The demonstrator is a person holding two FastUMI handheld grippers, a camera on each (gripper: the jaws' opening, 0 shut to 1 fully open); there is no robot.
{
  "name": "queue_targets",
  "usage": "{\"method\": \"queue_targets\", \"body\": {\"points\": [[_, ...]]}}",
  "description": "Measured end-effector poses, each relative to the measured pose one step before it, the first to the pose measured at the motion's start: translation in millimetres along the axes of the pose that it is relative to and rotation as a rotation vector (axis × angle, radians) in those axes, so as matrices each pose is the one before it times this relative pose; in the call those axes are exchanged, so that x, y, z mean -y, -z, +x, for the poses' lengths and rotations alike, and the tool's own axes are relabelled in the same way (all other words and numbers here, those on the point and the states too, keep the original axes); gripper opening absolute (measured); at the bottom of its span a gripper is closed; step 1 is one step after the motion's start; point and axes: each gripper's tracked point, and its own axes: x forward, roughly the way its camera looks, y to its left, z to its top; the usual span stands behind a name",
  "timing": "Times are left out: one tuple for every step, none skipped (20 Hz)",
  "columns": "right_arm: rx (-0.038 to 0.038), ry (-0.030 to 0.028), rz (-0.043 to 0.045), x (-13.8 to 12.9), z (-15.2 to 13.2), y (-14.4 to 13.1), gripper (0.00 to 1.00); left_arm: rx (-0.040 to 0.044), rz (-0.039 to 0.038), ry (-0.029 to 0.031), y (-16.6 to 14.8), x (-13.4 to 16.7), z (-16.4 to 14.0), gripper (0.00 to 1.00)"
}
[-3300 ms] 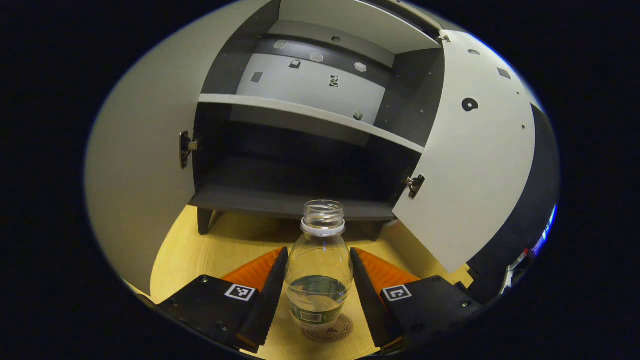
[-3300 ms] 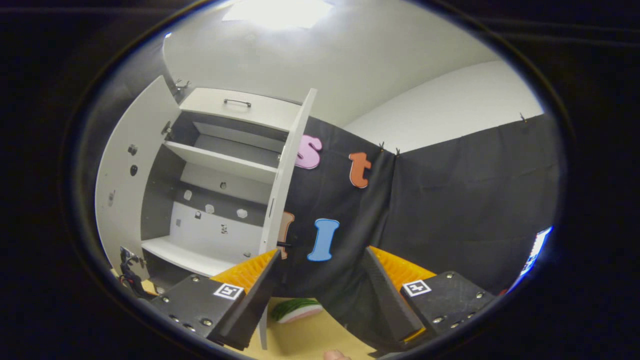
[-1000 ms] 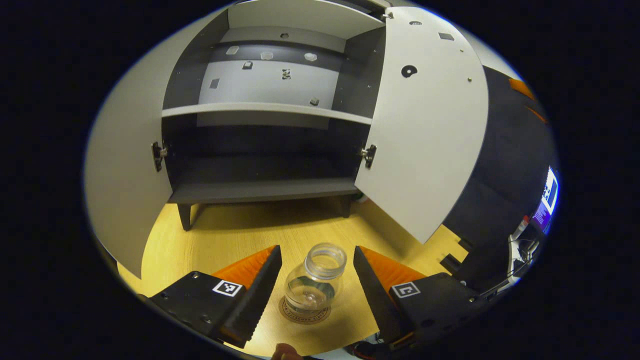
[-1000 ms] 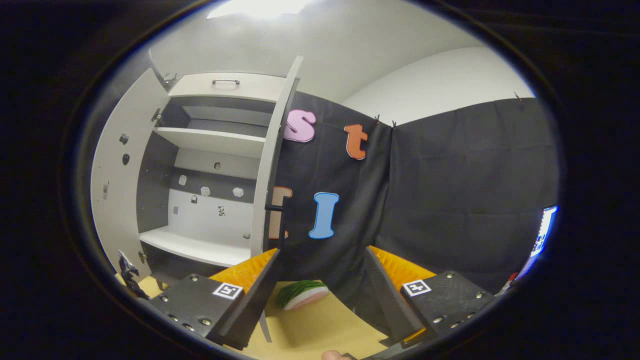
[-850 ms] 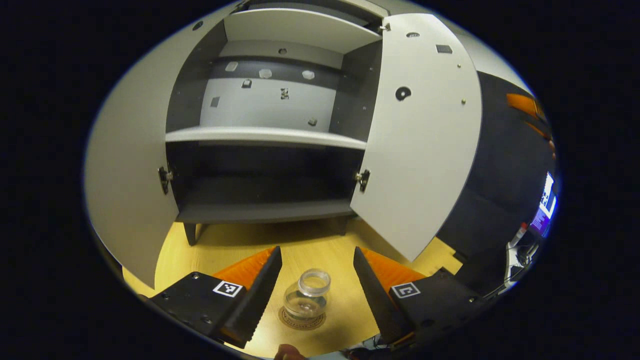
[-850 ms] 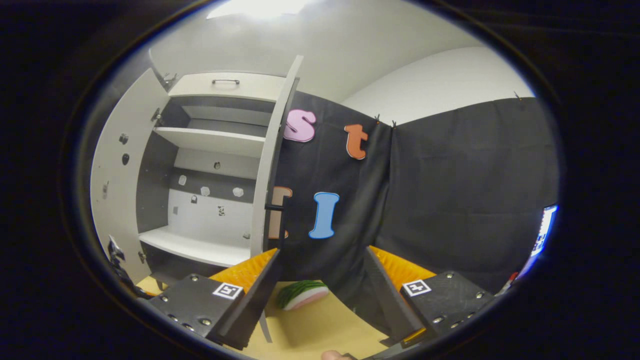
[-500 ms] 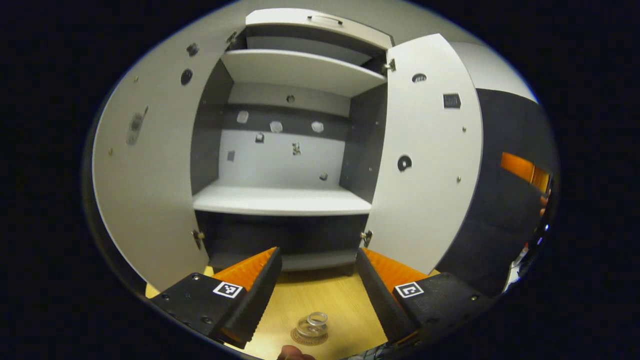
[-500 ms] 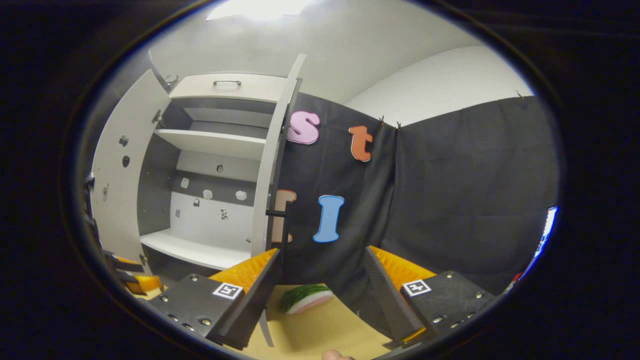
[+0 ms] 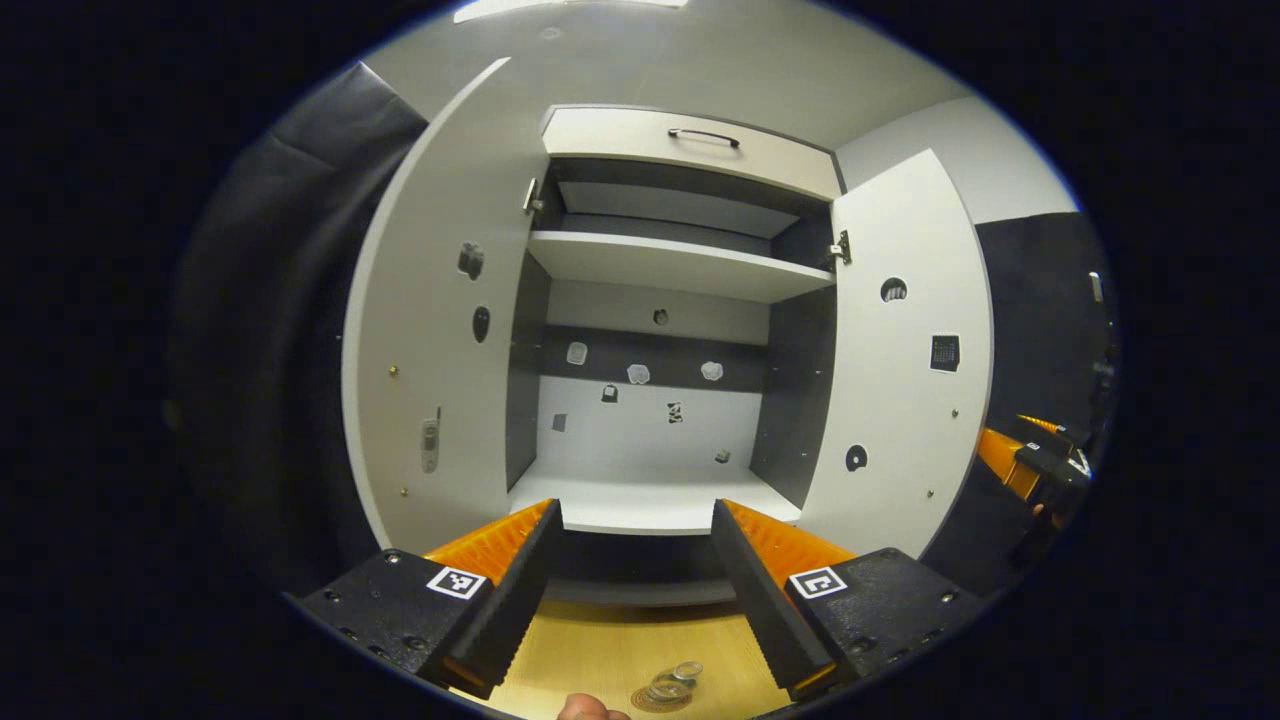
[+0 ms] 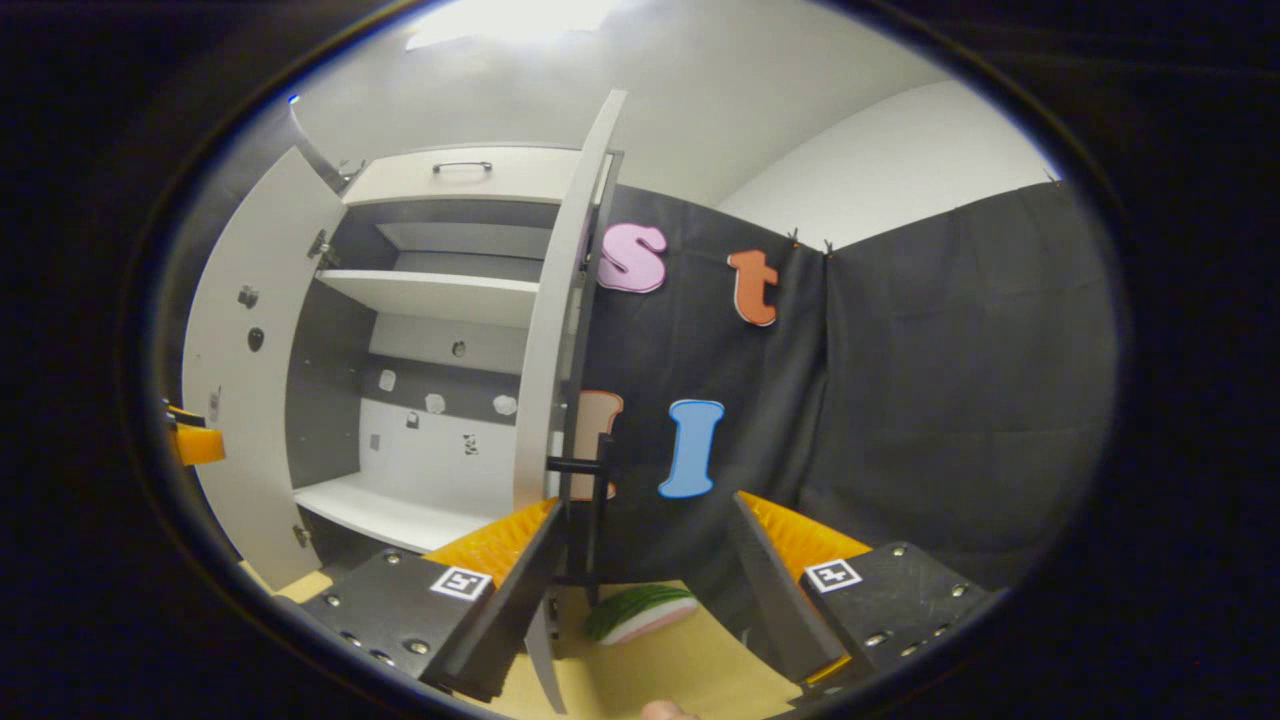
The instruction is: Grasp the bottle in the cabinet with the left hand and place it on the coaster, then close the right door with the right hand and the left door with the left hand.
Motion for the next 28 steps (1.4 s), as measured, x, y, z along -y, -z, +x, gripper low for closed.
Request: {"method": "queue_targets", "body": {"points": [[-0.00075, -0.01992, 0.00626, -3.11, -0.17, 0.22, 0.96, -0.00321, 0.00133, -0.01927, -0.27, -6.15, -4.48, 0.94], [-0.00084, -0.0216, 0.00493, -3.18, 0.23, -0.39, 0.96, -0.0032, 0.00211, -0.01803, -0.08, -4.75, -4.53, 0.95], [0.00146, -0.02145, 0.00377, -4.21, 1.32, 0.27, 0.96, -0.00271, 0.00382, -0.01576, 0.61, -4.27, -3.26, 0.95], [0.00066, -0.02238, 0.00259, -4.62, 1.03, -1.09, 0.96, -0.00343, 0.0051, -0.01673, 1.2, -3.57, -3.75, 0.95], [0.00048, -0.02498, 0.00555, -4.53, 0.84, 0.63, 0.96, -0.00004, 0.00376, -0.01417, 0.58, -3.17, -3.86, 0.95], [-0.00335, -0.02879, 0.01071, -6.91, 1.06, 0.37, 0.96, -0.0012, 0.00281, -0.01101, 0.87, -1.52, -3.37, 0.95], [-0.00395, -0.03454, 0.01558, -7.7, 1.06, 0.96, 0.96, -0.00289, 0.00137, -0.00883, 1.27, -1.5, -2.93, 0.94], [-0.00615, -0.03644, 0.01731, -9.69, 2.1, 0.17, 0.96, -0.00421, -0.00119, -0.00635, 2.23, -0.85, -0.92, 0.94], [-0.00594, -0.0356, 0.01656, -9.38, 2.71, 2.23, 0.96, -0.00289, -0.00469, -0.00672, 1.15, -1.11, -1.53, 0.94], [-0.00514, -0.03044, 0.01558, -10.57, 3.98, 0.39, 0.96, 0.00024, -0.00671, -0.0073, 0.1, -1.1, -0.47, 0.95], [-0.00333, -0.02642, 0.01036, -8.87, 4.2, 1.12, 0.96, 0.00302, -0.00639, -0.00976, -0.9, -2.25, -2.97, 0.95], [-0.00118, -0.02287, 0.00622, -7.66, 3.55, 0.11, 0.96, 0.00279, -0.00429, -0.01413, 0.09, -3.94, -2.99, 0.95], [-0.00098, -0.02111, 0.00415, -7.99, 4.56, 0.27, 0.96, -0.00002, -0.00194, -0.01488, 1.52, -4.94, -2.07, 0.95], [-0.00161, -0.01834, 0.00345, -5.47, 3.93, 0.49, 0.96, -0.00257, 0.00142, -0.01339, 1.49, -4.21, -2.29, 0.94], [-0.00292, -0.01529, 0.00561, -3.83, 3.8, 1.43, 0.96, -0.00269, 0.00346, -0.01625, 1.25, -5.27, -2.54, 0.94], [-0.0048, -0.01717, 0.00948, -4.28, 3.79, 1.67, 0.96, -0.00017, 0.00352, -0.01647, 1.19, -6.3, -1.53, 0.95], [-0.00472, -0.01724, 0.01284, -5.09, 3.9, 2.5, 0.96, -0.00102, 0.00202, -0.01462, 0.91, -4.1, -0.4, 0.95], [-0.00699, -0.01499, 0.01267, -3.9, 4.02, 1.8, 0.96, -0.00166, -0.0008, -0.01333, 0.67, -4.36, -1.38, 0.95], [-0.0093, -0.01254, 0.00963, -3.42, 4.5, 2.67, 0.96, -0.00063, -0.00258, -0.01191, 0.63, -3.95, -2.46, 0.95], [-0.00682, -0.01268, 0.00592, -3.05, 5.13, 2.01, 0.96, 0.00027, -0.00253, -0.01054, 0.05, -3.61, -1.15, 0.95], [-0.00607, -0.01061, 0.00424, -3.09, 4.31, 1.39, 0.96, 0.00143, -0.00102, -0.01142, 0.17, -4.41, -0.76, 0.95], [-0.00376, -0.01119, 0.00288, -3.61, 4.76, 1.04, 0.96, 0.00167, 0.00068, -0.00995, -0.5, -3.84, -0.66, 0.95], [-0.00615, -0.0108, 0.00218, -2.92, 5.93, 2.94, 0.96, 0.00187, 0.0018, -0.01067, 0.3, -3.41, -0.06, 0.95], [-0.00524, -0.00989, 0.00213, -3.7, 6.46, 2.62, 0.96, 0.00257, 0.00171, -0.00916, -1.04, -2.83, 0.93, 0.94], [-0.00509, -0.00523, -0.00046, -4.74, 4.94, 1.55, 0.96, 0.00237, 0.00048, -0.00831, -0.73, -3.62, -0.14, 0.94], [-0.00325, 0.00197, -0.00372, -0.51, 6.09, 0.06, 0.96, 0.00019, 0.00025, -0.00786, 0.3, -2.67, 1.07, 0.94], [-0.00172, 0.00789, -0.00697, -0.77, 6.28, 0.75, 0.96, -0.0003, 0.00001, -0.00856, 0.75, -3.34, -0.15, 0.94], [0.00078, -0.00807, 0.00089, -3.93, 4.48, 0.98, 0.96, -0.00145, -0.00017, -0.00755, 0.09, -3.18, 1.23, 0.95]]}}
